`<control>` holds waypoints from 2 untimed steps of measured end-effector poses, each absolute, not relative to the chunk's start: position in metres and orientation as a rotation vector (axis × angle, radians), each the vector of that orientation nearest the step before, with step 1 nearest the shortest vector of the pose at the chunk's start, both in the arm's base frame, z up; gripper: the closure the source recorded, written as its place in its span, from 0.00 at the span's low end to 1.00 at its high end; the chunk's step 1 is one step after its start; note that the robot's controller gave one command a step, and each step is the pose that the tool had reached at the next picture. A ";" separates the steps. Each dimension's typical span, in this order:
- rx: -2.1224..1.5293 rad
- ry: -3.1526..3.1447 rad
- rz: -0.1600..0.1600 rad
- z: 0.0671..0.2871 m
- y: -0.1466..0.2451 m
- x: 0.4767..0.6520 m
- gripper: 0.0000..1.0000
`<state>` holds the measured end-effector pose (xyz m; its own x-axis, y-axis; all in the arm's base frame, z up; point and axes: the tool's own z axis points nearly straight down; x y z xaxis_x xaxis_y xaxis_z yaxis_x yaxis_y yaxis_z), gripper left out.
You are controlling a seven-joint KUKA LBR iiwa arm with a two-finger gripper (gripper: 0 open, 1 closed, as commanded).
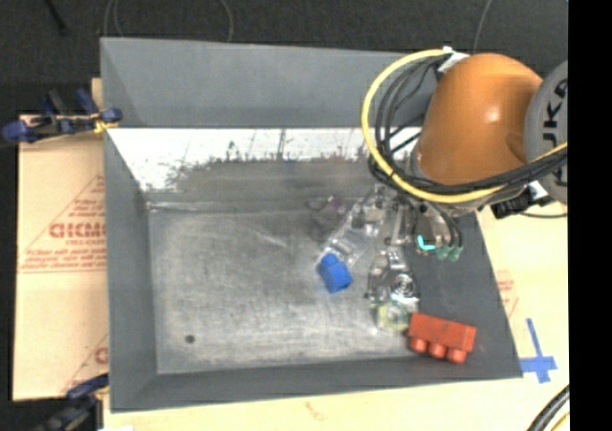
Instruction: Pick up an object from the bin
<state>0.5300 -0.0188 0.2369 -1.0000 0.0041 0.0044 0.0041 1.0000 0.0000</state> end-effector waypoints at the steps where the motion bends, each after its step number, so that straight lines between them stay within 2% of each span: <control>1: -0.207 -3.142 0.000 0.177 -0.024 0.547 0.00; 2: -1.622 -2.690 0.000 0.125 -0.014 0.558 0.00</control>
Offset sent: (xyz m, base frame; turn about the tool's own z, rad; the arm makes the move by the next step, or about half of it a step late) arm 0.0377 -0.0112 -0.1669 0.2899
